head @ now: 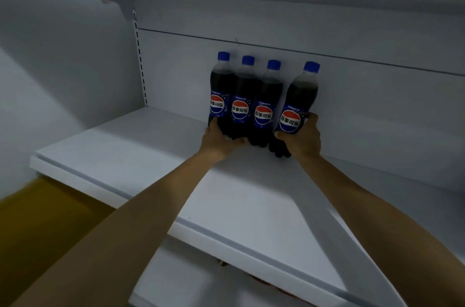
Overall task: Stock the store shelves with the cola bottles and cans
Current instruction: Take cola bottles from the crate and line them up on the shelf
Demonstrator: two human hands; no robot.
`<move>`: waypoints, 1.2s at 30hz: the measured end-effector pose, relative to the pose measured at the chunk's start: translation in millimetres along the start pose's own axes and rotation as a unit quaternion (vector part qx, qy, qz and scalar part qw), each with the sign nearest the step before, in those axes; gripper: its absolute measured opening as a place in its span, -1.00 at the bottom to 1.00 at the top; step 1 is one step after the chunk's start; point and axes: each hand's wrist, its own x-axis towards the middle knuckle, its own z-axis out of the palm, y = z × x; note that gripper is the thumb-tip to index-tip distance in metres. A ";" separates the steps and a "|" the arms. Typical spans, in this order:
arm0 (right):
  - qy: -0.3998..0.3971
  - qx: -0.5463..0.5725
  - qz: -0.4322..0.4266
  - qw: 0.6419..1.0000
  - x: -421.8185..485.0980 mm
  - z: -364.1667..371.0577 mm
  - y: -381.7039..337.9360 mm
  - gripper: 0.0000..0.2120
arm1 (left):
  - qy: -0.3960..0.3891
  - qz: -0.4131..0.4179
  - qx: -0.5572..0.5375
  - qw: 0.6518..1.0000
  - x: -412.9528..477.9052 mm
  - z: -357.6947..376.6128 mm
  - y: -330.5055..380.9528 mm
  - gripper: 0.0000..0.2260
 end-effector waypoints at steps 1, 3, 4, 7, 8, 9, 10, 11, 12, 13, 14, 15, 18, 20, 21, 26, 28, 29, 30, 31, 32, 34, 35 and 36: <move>-0.001 -0.001 0.002 1.000 1.9 1.2 2.8 -0.19 | -0.001 -0.002 -0.003 1.000 3.1 1.2 -3.1 -0.07; -0.003 -0.003 0.001 1.000 5.2 3.9 8.0 -0.18 | -0.007 0.000 0.000 1.000 7.6 4.2 -9.8 -0.08; -0.003 -0.002 0.000 1.000 6.4 5.5 9.8 -0.18 | -0.008 0.003 -0.006 1.000 9.5 5.8 -12.2 -0.08; -0.009 0.001 -0.010 1.000 10.5 11.2 13.2 -0.19 | -0.004 0.011 -0.035 0.999 16.3 9.8 -15.6 -0.11; -0.013 0.001 -0.011 1.000 12.0 12.8 13.8 -0.19 | 0.001 0.014 -0.039 0.999 19.6 10.2 -16.0 -0.12; -0.017 0.000 -0.011 1.000 13.3 13.8 14.0 -0.18 | 0.006 0.018 -0.038 0.999 23.5 9.8 -16.4 -0.13; -0.019 0.000 -0.010 1.000 14.9 14.3 14.3 -0.17 | 0.011 0.024 -0.035 0.999 27.4 8.8 -16.4 -0.15; -0.020 0.003 -0.010 1.000 15.8 14.4 15.0 -0.17 | 0.017 0.029 -0.034 0.999 31.4 7.4 -17.3 -0.16; -0.023 0.006 -0.013 1.000 16.9 14.5 16.2 -0.17 | 0.024 0.031 -0.034 0.999 35.6 5.8 -18.2 -0.16; -0.026 0.008 -0.015 0.999 17.2 14.4 17.4 -0.16 | 0.030 0.031 -0.035 0.998 39.3 4.2 -19.7 -0.17; -0.028 0.007 -0.017 0.999 17.1 14.3 18.9 -0.15 | 0.033 0.034 -0.037 0.998 42.2 2.9 -21.2 -0.17; -0.028 0.001 -0.018 0.999 17.5 13.6 19.8 -0.14 | 0.032 0.045 -0.039 0.998 44.7 2.5 -22.9 -0.18; -0.043 0.005 -0.024 0.999 18.9 10.4 20.0 -0.12 | 0.030 0.078 -0.043 0.996 48.7 3.5 -26.6 -0.22; -0.051 0.019 -0.023 0.998 18.0 8.9 19.6 -0.14 | 0.038 0.084 -0.041 0.995 49.2 4.0 -28.3 -0.24; -0.049 0.024 -0.014 0.998 16.8 8.8 18.4 -0.16 | 0.034 0.086 -0.039 0.995 48.9 3.6 -28.8 -0.25; -0.055 0.023 0.036 0.998 14.9 7.2 11.5 -0.14 | -0.042 0.046 0.014 0.998 43.9 -18.8 -23.6 -0.32; -0.038 0.046 0.088 0.994 10.4 4.8 9.0 -0.07 | -0.046 0.020 0.051 0.997 39.1 -37.8 -20.2 -0.23; -0.017 0.076 0.127 0.989 4.6 4.5 5.6 -0.07 | -0.035 0.005 0.068 0.997 34.7 -49.4 -19.9 -0.17; 0.007 0.119 0.165 0.979 -2.6 5.6 0.2 -0.10 | -0.022 -0.002 0.080 0.997 28.7 -61.4 -20.3 -0.13; 0.026 0.161 0.193 0.968 -11.2 8.9 -8.2 -0.15 | -0.011 -0.001 0.078 0.997 20.7 -73.4 -21.8 -0.13; 0.034 0.196 0.208 0.958 -20.6 14.5 -20.3 -0.21 | -0.002 0.005 0.065 0.998 12.0 -85.4 -24.1 -0.15; 0.019 0.242 0.197 0.950 -40.0 33.9 -51.9 -0.32 | 0.012 0.016 0.021 1.000 -7.2 -108.7 -29.8 -0.23; 0.001 0.259 0.190 0.947 -51.2 46.4 -71.2 -0.33 | 0.022 0.018 0.005 1.000 -16.9 -121.1 -33.7 -0.28; -0.026 0.271 0.190 0.943 -65.1 60.8 -92.7 -0.33 | 0.031 0.020 -0.003 0.999 -27.4 -134.5 -38.2 -0.31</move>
